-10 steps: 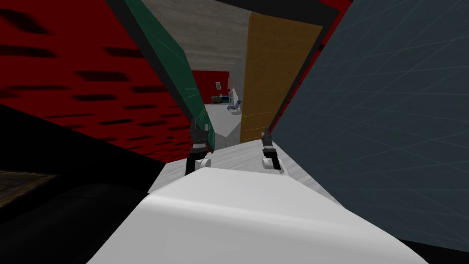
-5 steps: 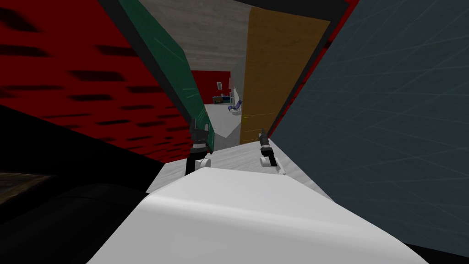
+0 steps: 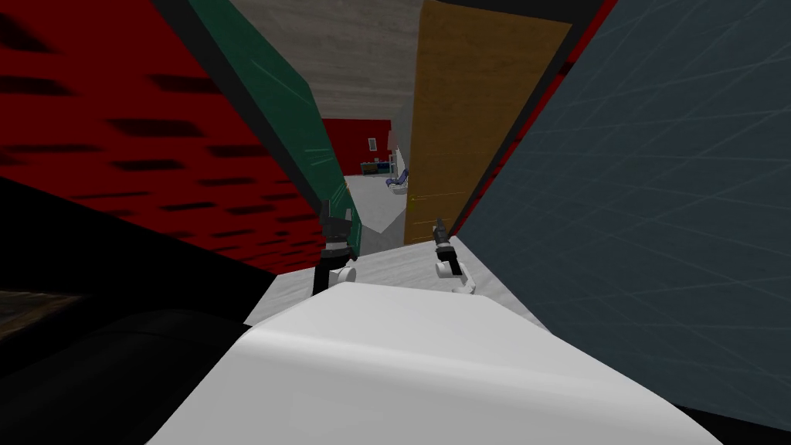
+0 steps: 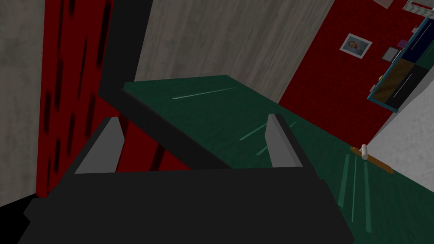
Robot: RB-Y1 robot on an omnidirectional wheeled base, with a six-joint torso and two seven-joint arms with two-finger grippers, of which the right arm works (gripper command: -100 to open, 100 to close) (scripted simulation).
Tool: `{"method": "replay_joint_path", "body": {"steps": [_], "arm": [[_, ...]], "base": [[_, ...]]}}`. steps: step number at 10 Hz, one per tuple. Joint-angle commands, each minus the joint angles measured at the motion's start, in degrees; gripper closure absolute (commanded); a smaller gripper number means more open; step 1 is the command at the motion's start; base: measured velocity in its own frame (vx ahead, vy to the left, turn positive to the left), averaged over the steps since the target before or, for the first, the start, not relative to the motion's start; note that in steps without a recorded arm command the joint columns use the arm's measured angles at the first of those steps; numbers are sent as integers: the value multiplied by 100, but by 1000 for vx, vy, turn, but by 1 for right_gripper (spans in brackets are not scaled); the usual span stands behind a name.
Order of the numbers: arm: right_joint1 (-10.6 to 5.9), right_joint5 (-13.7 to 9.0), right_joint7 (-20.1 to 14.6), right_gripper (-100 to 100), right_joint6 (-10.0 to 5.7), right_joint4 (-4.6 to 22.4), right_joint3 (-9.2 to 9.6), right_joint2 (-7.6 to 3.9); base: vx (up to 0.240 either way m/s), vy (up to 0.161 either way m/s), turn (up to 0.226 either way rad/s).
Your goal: Push the door open
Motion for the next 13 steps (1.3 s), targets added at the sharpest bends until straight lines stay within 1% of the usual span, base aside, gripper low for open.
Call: {"method": "replay_joint_path", "body": {"steps": [1, 9, 10, 13], "arm": [[-135, -12, -43, -100, 3, 244, 10, 0], [-729, -53, -208, -100, 113, 1235, 85, 59], [-865, -62, -245, -100, 138, 1463, 102, 80], [-1061, -76, -300, -100, 174, 1789, 127, 114]], "base": [[95, -60, 60], [87, -73, 45], [134, -86, 75], [104, -81, 44]]}}
